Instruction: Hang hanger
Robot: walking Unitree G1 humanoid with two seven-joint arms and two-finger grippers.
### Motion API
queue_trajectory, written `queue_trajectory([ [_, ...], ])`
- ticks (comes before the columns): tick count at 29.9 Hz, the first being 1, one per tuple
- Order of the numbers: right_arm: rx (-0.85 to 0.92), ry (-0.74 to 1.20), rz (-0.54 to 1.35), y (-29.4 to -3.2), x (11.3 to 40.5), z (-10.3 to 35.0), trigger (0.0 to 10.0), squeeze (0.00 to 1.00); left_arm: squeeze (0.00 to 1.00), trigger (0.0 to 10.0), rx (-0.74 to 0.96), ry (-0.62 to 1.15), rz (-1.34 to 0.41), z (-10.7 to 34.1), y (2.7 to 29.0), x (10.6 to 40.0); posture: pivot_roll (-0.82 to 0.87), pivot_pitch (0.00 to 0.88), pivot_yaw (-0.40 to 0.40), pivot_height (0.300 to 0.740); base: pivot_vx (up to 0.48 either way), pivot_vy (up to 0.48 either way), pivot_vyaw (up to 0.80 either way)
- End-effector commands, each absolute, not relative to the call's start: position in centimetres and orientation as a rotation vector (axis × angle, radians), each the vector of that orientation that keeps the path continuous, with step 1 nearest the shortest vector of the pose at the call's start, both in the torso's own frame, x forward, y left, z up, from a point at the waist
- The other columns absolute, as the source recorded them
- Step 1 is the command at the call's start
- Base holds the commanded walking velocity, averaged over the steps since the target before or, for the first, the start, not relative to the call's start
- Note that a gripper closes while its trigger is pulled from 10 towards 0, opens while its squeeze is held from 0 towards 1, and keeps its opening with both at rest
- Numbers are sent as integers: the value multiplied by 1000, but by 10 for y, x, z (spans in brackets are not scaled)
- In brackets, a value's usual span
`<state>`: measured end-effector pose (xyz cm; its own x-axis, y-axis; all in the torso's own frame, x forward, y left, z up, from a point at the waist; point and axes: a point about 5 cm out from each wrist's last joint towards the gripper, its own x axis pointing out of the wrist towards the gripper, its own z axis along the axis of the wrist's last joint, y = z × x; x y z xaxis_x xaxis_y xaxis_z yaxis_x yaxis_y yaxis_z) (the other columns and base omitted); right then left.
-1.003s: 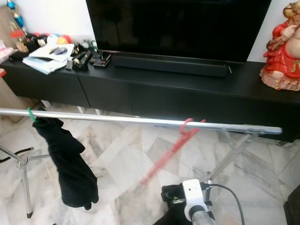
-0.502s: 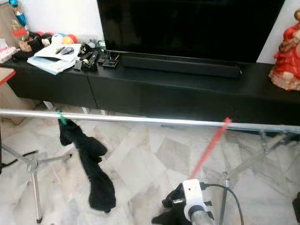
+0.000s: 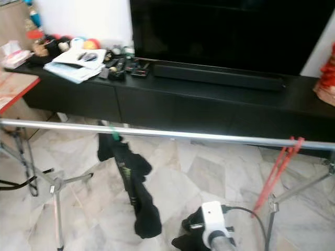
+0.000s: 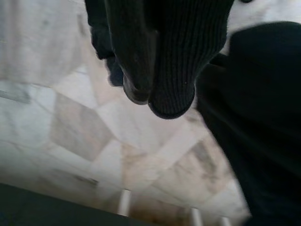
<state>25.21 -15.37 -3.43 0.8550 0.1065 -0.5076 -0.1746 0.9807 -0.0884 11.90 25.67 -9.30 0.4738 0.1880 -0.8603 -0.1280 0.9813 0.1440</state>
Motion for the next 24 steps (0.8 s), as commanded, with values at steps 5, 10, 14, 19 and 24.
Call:
queue_trajectory([
  [5,-108,536,61,-172,252,-34,10000,0,0,10000,54,1091,197,-96,259,105,18,91,13,740,0,346,0],
  [10,-86,549,37,-174,253,-34,10000,0,0,10000,56,1093,200,-97,259,103,18,93,12,740,0,179,-220],
  [14,-80,547,32,-174,254,-33,10000,0,0,10000,68,1095,195,-97,259,103,19,94,12,740,0,0,-800],
  [19,-81,539,32,-174,256,-32,10000,0,0,10000,73,1083,183,-96,259,106,20,97,12,740,0,0,-800],
  [24,-86,522,33,-174,257,-30,10000,0,0,10000,71,1083,174,-96,258,106,19,98,12,740,0,0,-480],
])
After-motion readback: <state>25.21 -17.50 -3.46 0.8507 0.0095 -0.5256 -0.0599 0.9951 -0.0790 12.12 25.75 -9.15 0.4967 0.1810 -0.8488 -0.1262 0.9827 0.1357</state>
